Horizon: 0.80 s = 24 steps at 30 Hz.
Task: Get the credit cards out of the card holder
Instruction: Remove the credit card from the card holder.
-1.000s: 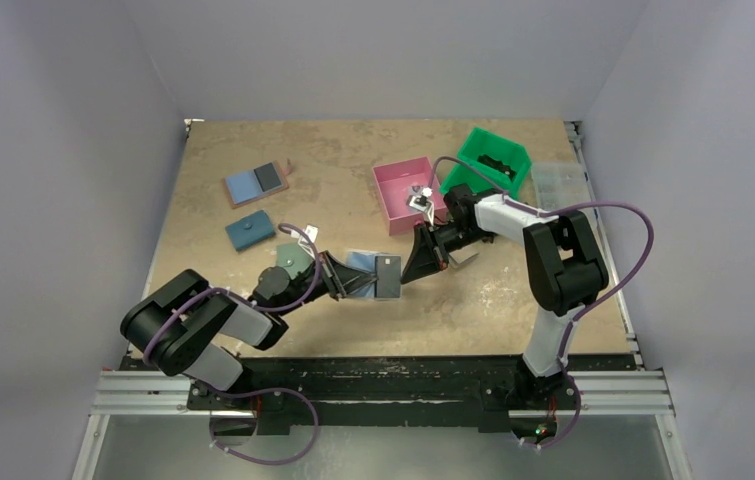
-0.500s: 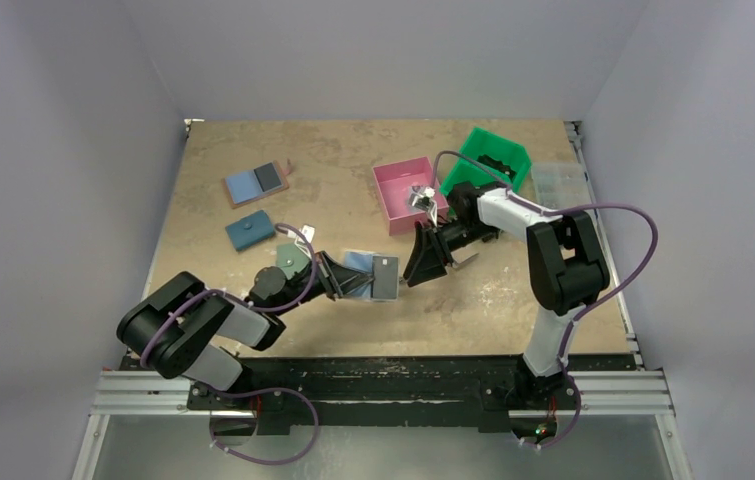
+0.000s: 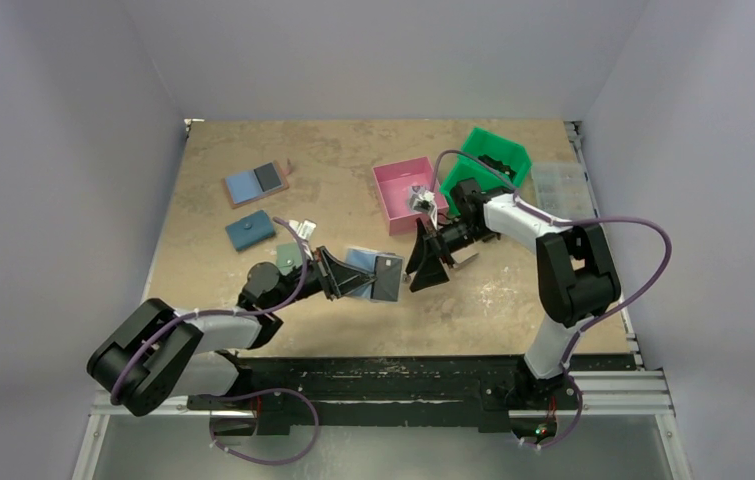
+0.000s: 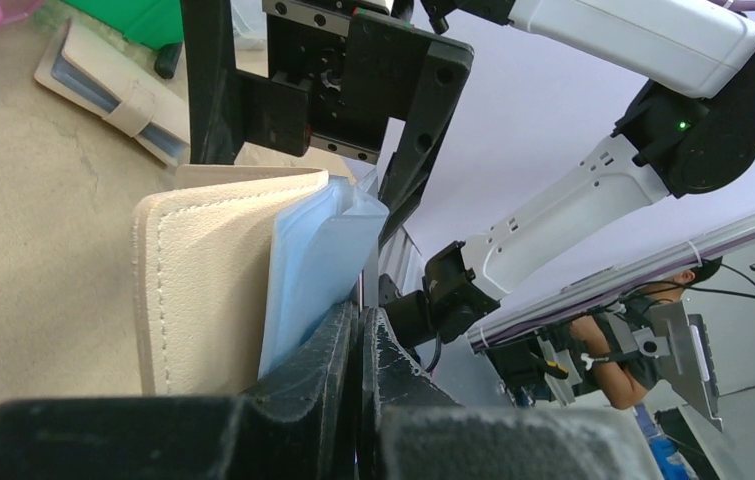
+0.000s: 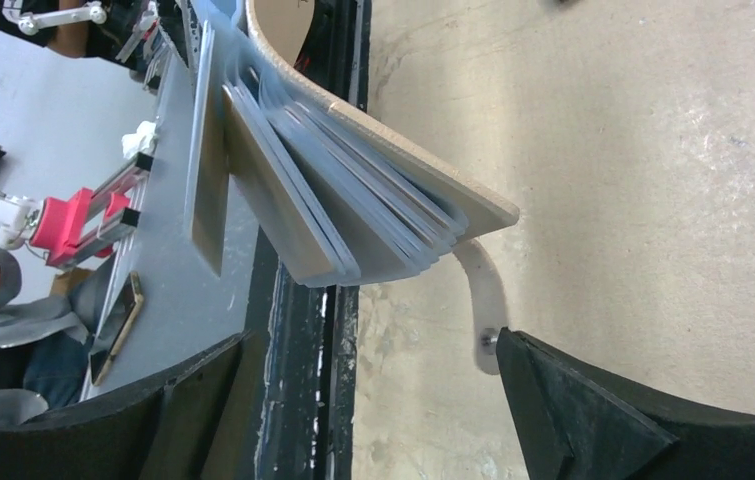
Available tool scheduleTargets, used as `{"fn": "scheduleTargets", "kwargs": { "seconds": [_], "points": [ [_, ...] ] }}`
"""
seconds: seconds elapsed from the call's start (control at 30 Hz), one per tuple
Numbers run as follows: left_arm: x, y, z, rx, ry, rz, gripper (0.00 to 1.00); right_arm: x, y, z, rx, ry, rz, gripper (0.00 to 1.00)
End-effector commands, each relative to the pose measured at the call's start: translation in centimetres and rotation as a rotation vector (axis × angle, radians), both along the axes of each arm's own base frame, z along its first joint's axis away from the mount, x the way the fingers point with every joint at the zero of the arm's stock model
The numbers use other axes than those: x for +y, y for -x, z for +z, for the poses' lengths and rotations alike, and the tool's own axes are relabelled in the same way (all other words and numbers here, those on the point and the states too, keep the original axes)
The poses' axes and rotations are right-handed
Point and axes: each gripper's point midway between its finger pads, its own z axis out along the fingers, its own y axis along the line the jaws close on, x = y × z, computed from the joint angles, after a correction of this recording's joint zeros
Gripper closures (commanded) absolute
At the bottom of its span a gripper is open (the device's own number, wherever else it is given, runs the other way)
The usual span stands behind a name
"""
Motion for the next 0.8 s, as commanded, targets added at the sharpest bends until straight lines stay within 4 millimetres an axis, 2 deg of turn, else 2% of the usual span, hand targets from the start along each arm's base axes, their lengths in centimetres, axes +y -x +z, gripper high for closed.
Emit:
{"fn": "scheduleTargets", "kwargs": {
  "seconds": [0.0,0.27,0.47,0.53,0.57,0.63,0.67,0.77],
  "points": [
    [-0.5,0.1,3.4,-0.096,0.082,-0.041,1.00,0.7,0.0,1.1,0.009,-0.051,0.011,0.01],
    [-2.6,1.1,4.4,-0.113,0.112,-0.119,1.00,1.3,0.9,1.8,0.022,-0.095,0.049,0.01],
    [-3.1,1.3,4.6,-0.110,0.129,-0.138,1.00,1.5,1.3,2.5,0.034,-0.137,0.065,0.01],
    [-3.2,1.4,4.5,-0.106,0.131,-0.144,1.00,1.5,1.7,3.2,0.040,-0.169,0.078,0.05],
    [-3.3,1.3,4.3,-0.102,0.130,-0.143,1.00,1.5,1.9,3.5,0.037,-0.189,0.085,0.11],
    [-3.3,1.2,4.0,-0.095,0.127,-0.140,1.00,1.5,2.2,4.0,0.044,-0.215,0.093,0.29],
    [-3.3,1.2,3.8,-0.089,0.124,-0.135,1.00,1.5,2.3,4.0,0.044,-0.222,0.096,0.40],
    [-3.1,1.0,3.2,-0.078,0.114,-0.121,1.00,1.4,2.4,3.8,0.050,-0.219,0.100,0.84]
  ]
}}
